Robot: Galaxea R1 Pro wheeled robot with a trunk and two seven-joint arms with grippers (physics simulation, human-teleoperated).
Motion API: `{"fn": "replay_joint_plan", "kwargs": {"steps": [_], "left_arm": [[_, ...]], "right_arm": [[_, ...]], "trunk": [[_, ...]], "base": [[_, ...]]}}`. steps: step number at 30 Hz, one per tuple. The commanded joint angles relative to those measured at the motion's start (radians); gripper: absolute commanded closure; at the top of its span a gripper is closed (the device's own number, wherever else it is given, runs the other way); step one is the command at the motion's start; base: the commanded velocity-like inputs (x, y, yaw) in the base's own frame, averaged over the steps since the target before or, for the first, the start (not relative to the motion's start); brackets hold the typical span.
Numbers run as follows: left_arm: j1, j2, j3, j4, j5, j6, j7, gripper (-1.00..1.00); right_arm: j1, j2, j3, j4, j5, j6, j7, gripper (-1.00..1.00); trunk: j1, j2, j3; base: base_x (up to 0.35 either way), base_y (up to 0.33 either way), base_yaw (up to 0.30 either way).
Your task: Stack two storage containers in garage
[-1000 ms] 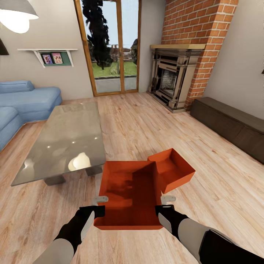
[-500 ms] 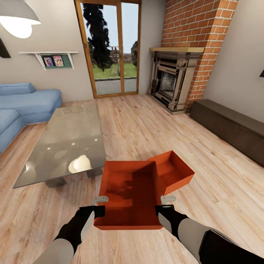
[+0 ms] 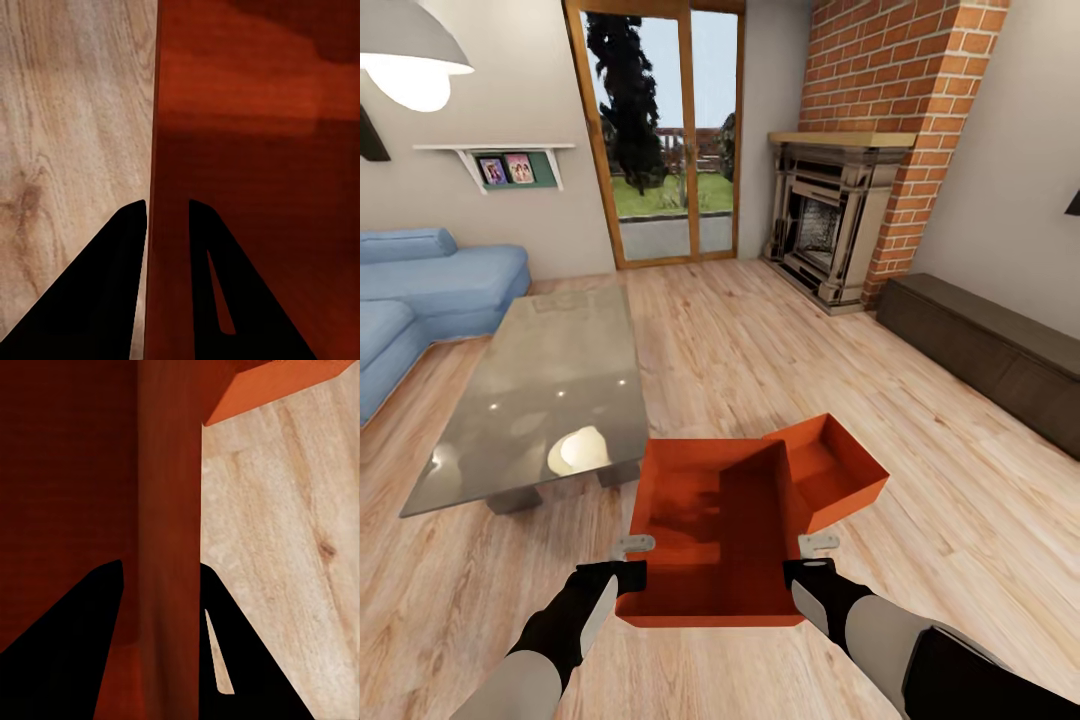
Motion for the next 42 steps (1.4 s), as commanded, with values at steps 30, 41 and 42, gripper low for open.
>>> {"fn": "replay_joint_plan", "kwargs": {"steps": [30,41,42], "left_arm": [[0.0,0.0,0.003,0.003,-0.014,0.006,0.011,1.0],[0.0,0.0,0.003,0.003,-0.014,0.006,0.011,1.0],[0.0,0.0,0.003,0.003,-0.014,0.006,0.011,1.0]], "right_arm": [[-0.002,-0.002,-0.017,0.002,0.023,0.007,-0.021,1.0],[-0.002,-0.002,-0.017,0.002,0.023,0.006,-0.021,1.0],[-0.002,-0.002,-0.017,0.002,0.023,0.006,-0.02,1.0]], "trunk": [[-0.115,0.21,0.093],[-0.157,0.287,0.128],[-0.161,0.294,0.131]], "base": [[0.0,0.0,0.0],[0.0,0.0,0.0],[0.0,0.0,0.0]]}}
